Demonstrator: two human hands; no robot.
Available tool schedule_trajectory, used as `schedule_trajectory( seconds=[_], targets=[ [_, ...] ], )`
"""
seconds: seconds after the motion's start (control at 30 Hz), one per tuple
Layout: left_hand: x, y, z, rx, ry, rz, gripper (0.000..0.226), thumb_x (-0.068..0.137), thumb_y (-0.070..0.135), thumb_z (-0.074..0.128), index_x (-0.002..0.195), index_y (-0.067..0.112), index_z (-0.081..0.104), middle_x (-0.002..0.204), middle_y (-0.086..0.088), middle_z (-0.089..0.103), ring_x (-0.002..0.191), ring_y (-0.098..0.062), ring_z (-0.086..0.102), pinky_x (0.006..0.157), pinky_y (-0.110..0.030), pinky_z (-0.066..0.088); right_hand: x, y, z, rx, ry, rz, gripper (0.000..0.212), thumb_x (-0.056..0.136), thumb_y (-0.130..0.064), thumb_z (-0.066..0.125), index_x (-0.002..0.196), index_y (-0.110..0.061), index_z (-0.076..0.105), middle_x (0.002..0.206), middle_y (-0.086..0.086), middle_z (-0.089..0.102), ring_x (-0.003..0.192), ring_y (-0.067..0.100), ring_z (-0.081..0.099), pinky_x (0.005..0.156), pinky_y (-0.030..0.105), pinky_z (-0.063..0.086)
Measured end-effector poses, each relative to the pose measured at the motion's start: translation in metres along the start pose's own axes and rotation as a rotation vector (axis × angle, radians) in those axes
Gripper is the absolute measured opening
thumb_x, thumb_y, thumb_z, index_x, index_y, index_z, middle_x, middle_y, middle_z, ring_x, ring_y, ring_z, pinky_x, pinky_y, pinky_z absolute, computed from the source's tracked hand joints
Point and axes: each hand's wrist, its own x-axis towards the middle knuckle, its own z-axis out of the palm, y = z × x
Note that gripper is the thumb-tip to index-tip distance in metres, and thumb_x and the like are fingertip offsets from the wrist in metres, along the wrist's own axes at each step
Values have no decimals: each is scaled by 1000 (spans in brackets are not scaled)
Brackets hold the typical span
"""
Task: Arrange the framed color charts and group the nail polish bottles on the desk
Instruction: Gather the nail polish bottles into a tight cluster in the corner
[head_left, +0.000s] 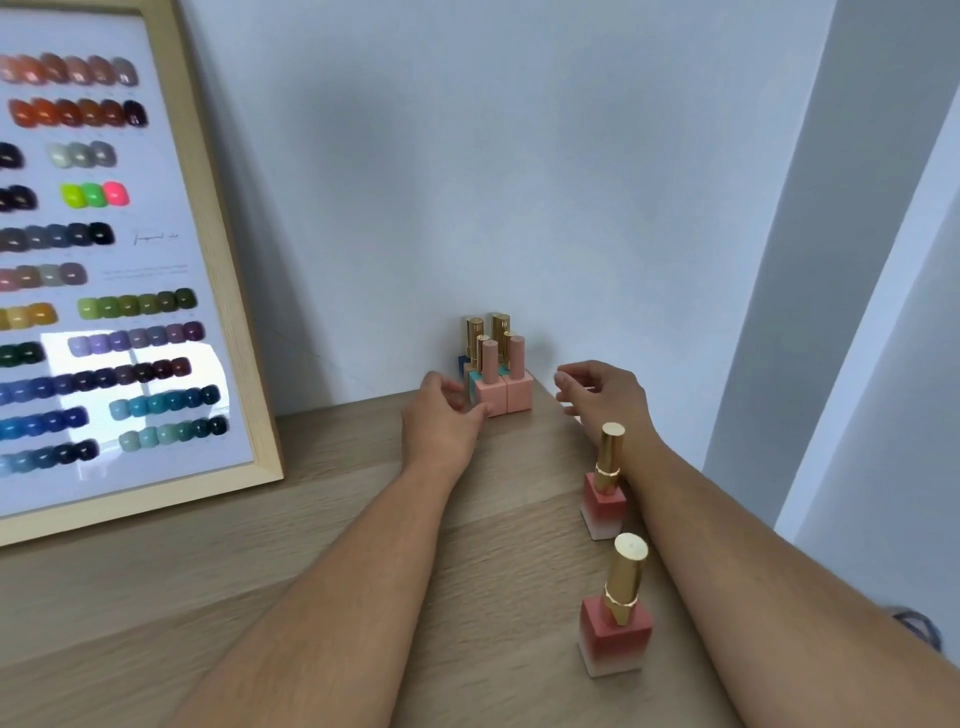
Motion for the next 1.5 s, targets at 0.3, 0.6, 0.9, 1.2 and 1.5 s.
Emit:
schedule_trajectory(
  seconds=[0.3, 0.6, 0.9, 1.2, 1.5],
  targets=[
    [-99, 6, -57, -168, -187, 83, 19, 74, 22, 76, 85, 22, 61, 82, 3, 66, 75, -6, 59, 62, -8, 45, -79, -11, -59, 159, 111, 24, 13, 88, -23, 58, 86, -18, 70, 81, -2, 72, 76, 10, 69, 65, 20, 53],
    [-175, 21, -83, -227, -493, 174, 28, 69, 21, 80, 93, 21, 64, 88, 0, 65, 80, -11, 60, 70, -16, 49, -149, -19, -92, 31, -12, 59, 10, 83, -33, 64, 78, -28, 71, 77, -3, 72, 78, 14, 67, 77, 27, 53],
    [-187, 36, -63, -133, -505, 232, 18, 70, 20, 79, 83, 28, 69, 71, 10, 69, 63, 3, 58, 64, -15, 45, -156, -29, -92, -53, 35, 54, 10, 85, -28, 62, 78, -29, 68, 77, -5, 71, 80, 13, 66, 78, 27, 52],
    [-170, 24, -73, -431, -262, -11, 12, 76, 15, 73, 83, 24, 69, 78, 6, 70, 69, -4, 59, 64, -10, 45, -158, -34, -70, -141, -17, 33, 18, 74, -35, 73, 89, -24, 68, 85, -7, 69, 81, 2, 62, 65, 5, 42],
    [-138, 11, -78, -492, -112, -72, 11, 79, 16, 71, 85, 24, 67, 83, 1, 69, 71, -5, 58, 61, -9, 43, -148, -40, -43, -202, 61, 109, 17, 70, -34, 76, 74, -28, 61, 72, -17, 60, 68, -2, 55, 56, 9, 35]
  ],
)
